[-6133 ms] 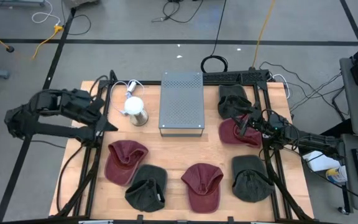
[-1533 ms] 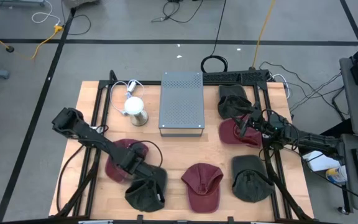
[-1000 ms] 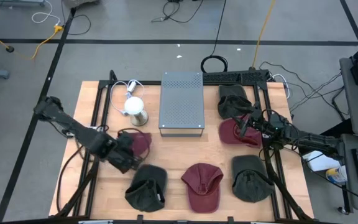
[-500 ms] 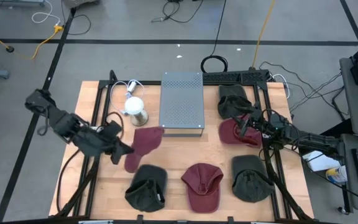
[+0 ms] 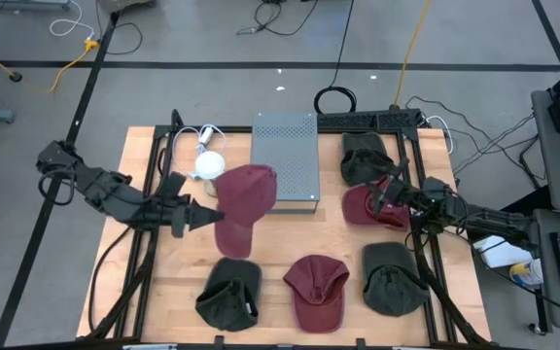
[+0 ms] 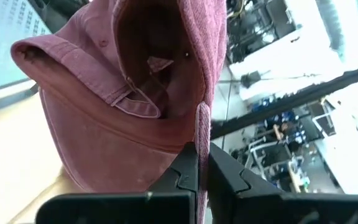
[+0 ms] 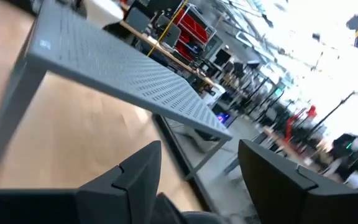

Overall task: Pick & Place hat
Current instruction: Put the left red cap on the shelf

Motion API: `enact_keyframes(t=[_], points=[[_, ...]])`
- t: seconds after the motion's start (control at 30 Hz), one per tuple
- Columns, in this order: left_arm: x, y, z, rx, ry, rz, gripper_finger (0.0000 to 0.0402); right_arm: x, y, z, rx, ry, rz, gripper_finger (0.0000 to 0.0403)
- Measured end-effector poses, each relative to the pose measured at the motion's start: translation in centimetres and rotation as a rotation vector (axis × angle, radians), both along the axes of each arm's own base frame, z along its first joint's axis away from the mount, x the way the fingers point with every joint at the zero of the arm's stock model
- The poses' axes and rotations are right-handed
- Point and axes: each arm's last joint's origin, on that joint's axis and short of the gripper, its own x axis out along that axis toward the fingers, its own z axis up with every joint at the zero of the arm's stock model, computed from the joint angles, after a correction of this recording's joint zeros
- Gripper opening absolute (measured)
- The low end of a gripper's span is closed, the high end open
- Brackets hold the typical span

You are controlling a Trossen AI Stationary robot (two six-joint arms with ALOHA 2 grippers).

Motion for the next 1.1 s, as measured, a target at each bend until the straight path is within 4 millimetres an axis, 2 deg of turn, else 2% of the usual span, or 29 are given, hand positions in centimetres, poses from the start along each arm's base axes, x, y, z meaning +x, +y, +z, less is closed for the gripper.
enact_keyframes(t=[0.17,0.33,0.5,0.63,0.73,0.77,0.9,1.1], points=[[1.3,0.1,-0.1,-0.007,-0.023,0.044,0.0010,0.0,0.0,0.1,-0.020,0.005,0.001,0.0210],[2.4,0.4,-0.6,-0.023,-0.008,0.084,0.0010,0.0,0.0,0.1,0.064,-0.048,0.004,0.0210],[3.2,0.8,-0.6,-0.033,-0.022,0.116,0.0010,0.1,0.2,1.0,0.262,-0.265,0.106,0.0210],[3.4,1.1,-0.5,-0.040,-0.034,0.135,0.0010,-0.2,0.5,2.8,0.212,-0.425,0.171,0.0210],[3.5,1.3,-0.4,-0.037,-0.043,0.141,0.0010,-0.3,0.4,3.1,0.244,-0.465,0.126,0.0210],[3.6,1.4,-0.4,-0.035,-0.046,0.144,0.0010,-0.4,0.3,3.5,0.266,-0.461,0.094,0.0210],[3.7,1.6,-0.3,-0.029,-0.053,0.145,0.0010,-1.0,0.3,7.2,0.296,-0.558,0.053,0.0210],[3.9,2.2,-0.1,0.010,-0.065,0.136,0.0010,-0.5,0.2,11.2,0.433,-0.523,0.040,0.0210]])
